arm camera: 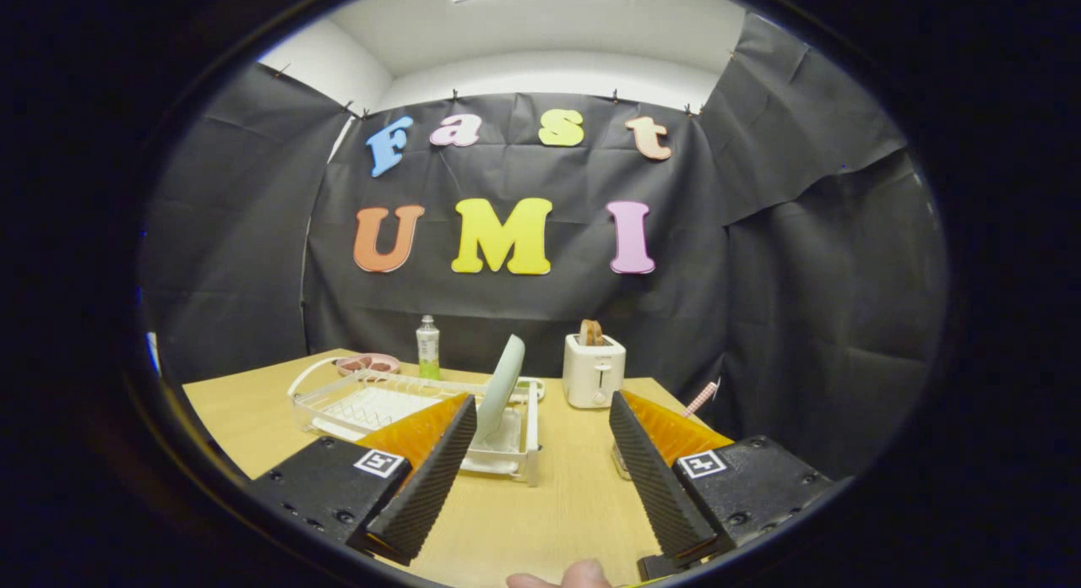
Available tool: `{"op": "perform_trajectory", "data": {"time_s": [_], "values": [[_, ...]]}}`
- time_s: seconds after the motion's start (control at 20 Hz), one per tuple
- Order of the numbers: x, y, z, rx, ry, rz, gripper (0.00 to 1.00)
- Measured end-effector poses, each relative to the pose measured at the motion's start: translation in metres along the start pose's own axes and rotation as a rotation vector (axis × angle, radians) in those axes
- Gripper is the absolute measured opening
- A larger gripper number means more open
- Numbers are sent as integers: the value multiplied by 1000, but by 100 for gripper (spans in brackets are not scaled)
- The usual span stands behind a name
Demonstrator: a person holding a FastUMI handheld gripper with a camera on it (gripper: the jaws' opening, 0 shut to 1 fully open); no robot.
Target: Take the plate from the dish rack, then take the spoon from the basket and place it into the plate.
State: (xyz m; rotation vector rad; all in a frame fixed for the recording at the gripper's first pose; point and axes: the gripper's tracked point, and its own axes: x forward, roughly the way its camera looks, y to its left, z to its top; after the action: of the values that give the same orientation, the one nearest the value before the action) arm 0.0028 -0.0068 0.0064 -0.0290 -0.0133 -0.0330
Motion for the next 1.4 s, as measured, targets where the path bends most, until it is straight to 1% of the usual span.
{"op": "perform_trajectory", "data": {"time_s": [0.4, 0.65, 0.8, 0.9, 1.05, 1.15, 1.3, 1.4], "values": [[12, 5, -1, 27, 46, 30, 100], [22, 0, 27, 65, 40, 49, 100], [35, -14, 48, 41, 57, 34, 100], [47, -18, 65, 12, 62, 26, 100], [71, -14, 89, 21, 92, 56, 100], [89, -3, 106, 31, 120, 88, 100], [121, 13, 128, -25, 160, 114, 100], [142, 26, 129, -38, 229, 139, 100]]}}
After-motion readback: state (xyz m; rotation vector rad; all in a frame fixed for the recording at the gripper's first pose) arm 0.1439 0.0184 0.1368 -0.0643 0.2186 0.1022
